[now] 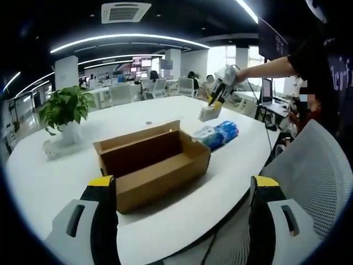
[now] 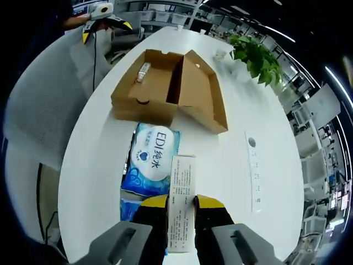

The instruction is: Operate the shoe box by opening the lid, removing the specified soft item, and placing it in the target area until the item is outside and the box remains undamaged.

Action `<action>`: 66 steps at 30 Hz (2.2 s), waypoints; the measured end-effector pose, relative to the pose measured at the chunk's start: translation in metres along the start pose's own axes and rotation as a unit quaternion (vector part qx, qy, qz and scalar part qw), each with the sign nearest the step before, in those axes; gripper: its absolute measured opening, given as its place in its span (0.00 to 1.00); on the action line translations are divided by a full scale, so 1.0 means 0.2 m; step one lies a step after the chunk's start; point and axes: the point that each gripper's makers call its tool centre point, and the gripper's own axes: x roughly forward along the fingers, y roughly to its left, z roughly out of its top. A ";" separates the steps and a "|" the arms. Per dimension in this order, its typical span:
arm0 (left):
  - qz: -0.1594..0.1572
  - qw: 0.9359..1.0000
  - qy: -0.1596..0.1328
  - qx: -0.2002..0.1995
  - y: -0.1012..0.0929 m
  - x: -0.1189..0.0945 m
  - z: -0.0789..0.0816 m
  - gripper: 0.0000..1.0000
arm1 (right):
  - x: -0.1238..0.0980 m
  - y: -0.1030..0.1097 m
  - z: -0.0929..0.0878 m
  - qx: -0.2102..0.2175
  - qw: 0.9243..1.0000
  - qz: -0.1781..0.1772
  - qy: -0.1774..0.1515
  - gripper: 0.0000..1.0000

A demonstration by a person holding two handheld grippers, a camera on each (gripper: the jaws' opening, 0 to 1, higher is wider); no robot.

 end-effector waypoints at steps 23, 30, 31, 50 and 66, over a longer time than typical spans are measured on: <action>0.007 1.000 0.011 -0.007 0.00 0.01 0.00 0.97 | 0.22 0.01 -0.37 -0.006 0.998 0.017 0.061 0.13; 0.007 1.000 0.016 -0.008 0.00 0.02 -0.01 0.96 | 0.24 0.01 -0.40 -0.002 0.998 0.019 0.064 0.13; 0.007 1.000 0.015 -0.008 0.00 0.02 -0.01 0.96 | 0.24 0.01 -0.41 -0.003 0.998 0.020 0.066 0.13; 0.007 1.000 0.016 -0.004 0.01 0.02 -0.02 0.95 | 0.23 0.01 -0.45 0.019 0.996 0.020 0.085 0.14; 0.015 0.999 0.012 -0.032 0.05 0.00 -0.02 0.87 | 0.23 -0.02 -0.44 0.043 0.995 0.009 0.089 0.20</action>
